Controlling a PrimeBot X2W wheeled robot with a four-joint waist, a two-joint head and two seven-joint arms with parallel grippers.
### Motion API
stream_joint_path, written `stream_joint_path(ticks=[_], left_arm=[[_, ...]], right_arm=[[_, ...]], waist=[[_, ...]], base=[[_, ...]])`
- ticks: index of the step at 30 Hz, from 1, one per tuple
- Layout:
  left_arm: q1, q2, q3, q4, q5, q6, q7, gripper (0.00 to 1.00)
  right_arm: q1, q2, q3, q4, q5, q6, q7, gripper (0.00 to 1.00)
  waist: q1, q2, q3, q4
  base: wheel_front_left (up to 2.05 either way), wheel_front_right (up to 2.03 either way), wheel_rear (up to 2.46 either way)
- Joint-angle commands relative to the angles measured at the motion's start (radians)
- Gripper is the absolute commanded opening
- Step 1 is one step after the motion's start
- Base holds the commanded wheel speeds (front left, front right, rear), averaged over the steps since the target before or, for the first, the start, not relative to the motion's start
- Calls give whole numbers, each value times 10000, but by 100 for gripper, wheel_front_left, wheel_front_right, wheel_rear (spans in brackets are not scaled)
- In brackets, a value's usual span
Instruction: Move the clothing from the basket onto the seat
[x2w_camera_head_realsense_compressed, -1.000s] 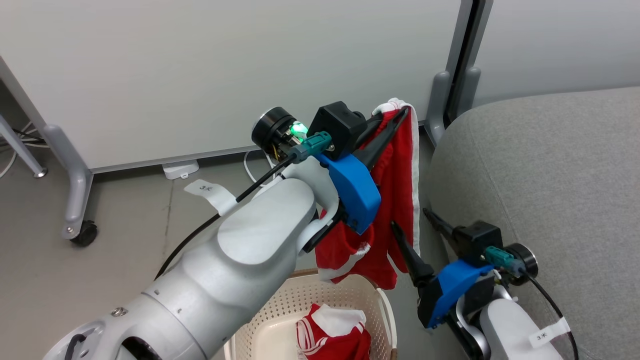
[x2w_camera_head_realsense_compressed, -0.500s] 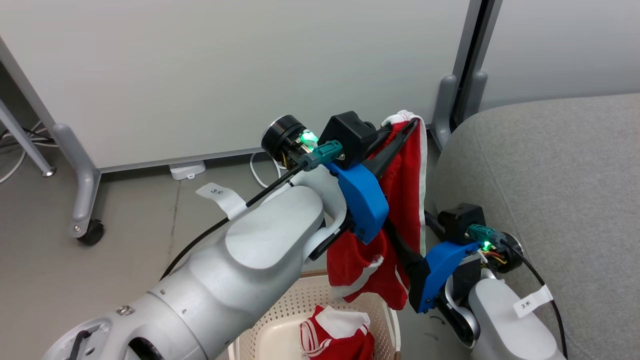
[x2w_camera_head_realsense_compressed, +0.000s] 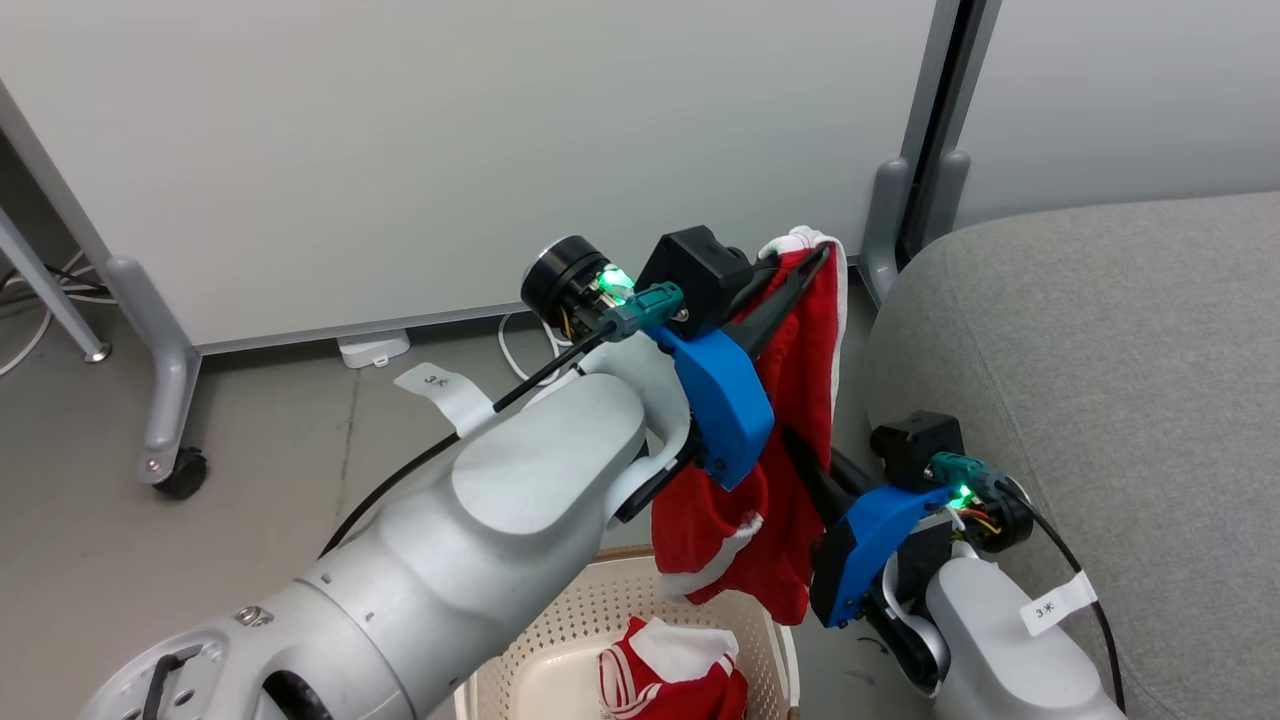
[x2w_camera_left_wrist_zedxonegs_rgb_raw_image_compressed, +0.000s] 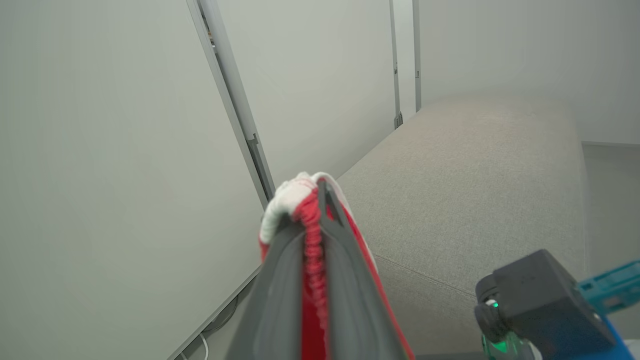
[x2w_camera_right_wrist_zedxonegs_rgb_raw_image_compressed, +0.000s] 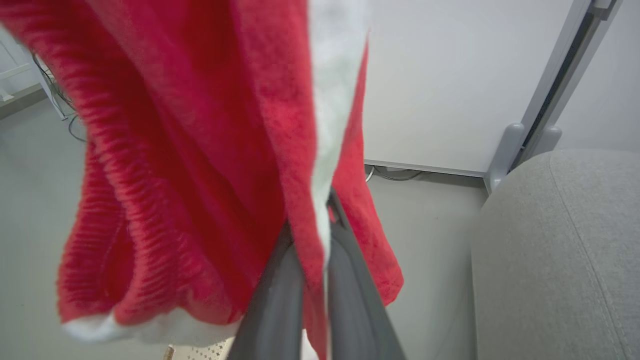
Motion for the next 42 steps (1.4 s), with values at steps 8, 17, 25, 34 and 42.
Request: stream_joint_path(ticks=[8,17,25,34,42], left_arm=[[-203,3,-180,150,-247,23,-61,0],[-180,3,-343,209,-412,25,-47,0],[-5,3,-447,323,-566,-1,75,100],[363,3,-521,465,-632,-81,-20,100],[1161,407,-446,336,-553,32,-445,100]], right_arm=[[-366,-29,203,333,203,5,-307,0],[-517,-29,301,602,374,5,-479,0],[-609,-29,278,769,450,5,-612,0],[-741,-29,-24,1017,437,5,-806,0],[-858,-29,-753,1271,161,5,-1058,0]], waist=[[-1,0,-1,-40],[-1,0,-3,-81],[-1,0,25,-98],[-1,0,48,-84],[-1,0,60,-104]], base=[[0,0,0],[0,0,0],[0,0,0],[0,0,0],[0,0,0]])
